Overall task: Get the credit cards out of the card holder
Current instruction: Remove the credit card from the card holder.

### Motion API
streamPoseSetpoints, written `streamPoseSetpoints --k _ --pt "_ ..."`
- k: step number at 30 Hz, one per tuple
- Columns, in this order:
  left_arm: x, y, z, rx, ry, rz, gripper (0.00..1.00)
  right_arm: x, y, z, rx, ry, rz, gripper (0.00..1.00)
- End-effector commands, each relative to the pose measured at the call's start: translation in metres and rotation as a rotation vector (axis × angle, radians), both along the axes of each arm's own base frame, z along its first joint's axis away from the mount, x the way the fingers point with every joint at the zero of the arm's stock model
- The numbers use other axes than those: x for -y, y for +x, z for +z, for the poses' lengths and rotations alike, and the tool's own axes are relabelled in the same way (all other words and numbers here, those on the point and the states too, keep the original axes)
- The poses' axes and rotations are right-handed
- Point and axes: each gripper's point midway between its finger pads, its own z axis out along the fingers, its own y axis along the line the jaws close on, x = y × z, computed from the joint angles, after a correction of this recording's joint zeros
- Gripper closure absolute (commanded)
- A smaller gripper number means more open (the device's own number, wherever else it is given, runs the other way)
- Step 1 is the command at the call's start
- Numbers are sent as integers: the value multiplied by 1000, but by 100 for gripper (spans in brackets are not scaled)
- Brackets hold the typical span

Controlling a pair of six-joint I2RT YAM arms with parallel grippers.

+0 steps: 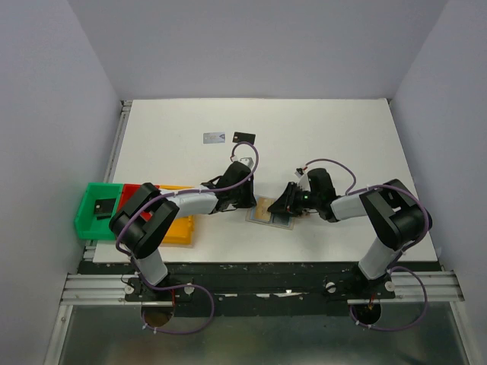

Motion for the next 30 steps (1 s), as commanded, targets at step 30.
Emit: streamPoseSetpoints --k 30 --pt "-18 -19 -32 -84 87 21 100 8 -1 20 93 -10 -5 100"
